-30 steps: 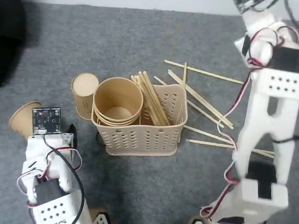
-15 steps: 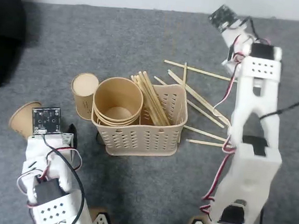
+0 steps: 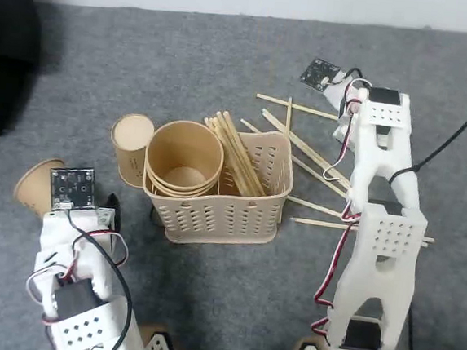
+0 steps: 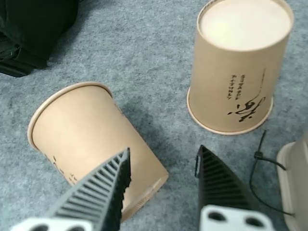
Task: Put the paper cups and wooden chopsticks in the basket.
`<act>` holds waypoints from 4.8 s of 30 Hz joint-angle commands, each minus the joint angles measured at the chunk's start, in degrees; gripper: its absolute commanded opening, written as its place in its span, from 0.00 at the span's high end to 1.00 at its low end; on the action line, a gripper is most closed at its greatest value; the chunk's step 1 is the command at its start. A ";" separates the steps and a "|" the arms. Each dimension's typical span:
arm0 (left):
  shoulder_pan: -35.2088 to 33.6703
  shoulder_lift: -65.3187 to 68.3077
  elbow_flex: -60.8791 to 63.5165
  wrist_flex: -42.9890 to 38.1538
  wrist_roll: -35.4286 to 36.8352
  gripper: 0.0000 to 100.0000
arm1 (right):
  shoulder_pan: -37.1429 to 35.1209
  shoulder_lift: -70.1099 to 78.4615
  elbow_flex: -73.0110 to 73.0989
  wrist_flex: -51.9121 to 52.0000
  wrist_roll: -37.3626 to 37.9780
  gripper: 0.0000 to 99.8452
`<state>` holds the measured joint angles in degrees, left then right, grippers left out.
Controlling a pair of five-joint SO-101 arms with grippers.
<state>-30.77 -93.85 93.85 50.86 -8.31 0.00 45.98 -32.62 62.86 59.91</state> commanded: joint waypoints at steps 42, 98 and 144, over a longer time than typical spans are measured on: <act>0.26 -0.62 -0.40 -1.49 0.09 0.79 | 2.07 5.76 -10.99 9.27 18.11 0.99; -1.49 -0.62 -0.57 -1.41 0.18 0.79 | -30.55 -36.18 -63.47 40.04 -56.53 0.99; -1.49 -0.62 -0.75 -1.32 0.35 0.79 | -40.48 -66.07 -12.40 28.00 -61.45 0.99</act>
<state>-31.91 -93.85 93.85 50.86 -8.31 -39.12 -15.91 -46.15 92.84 -0.13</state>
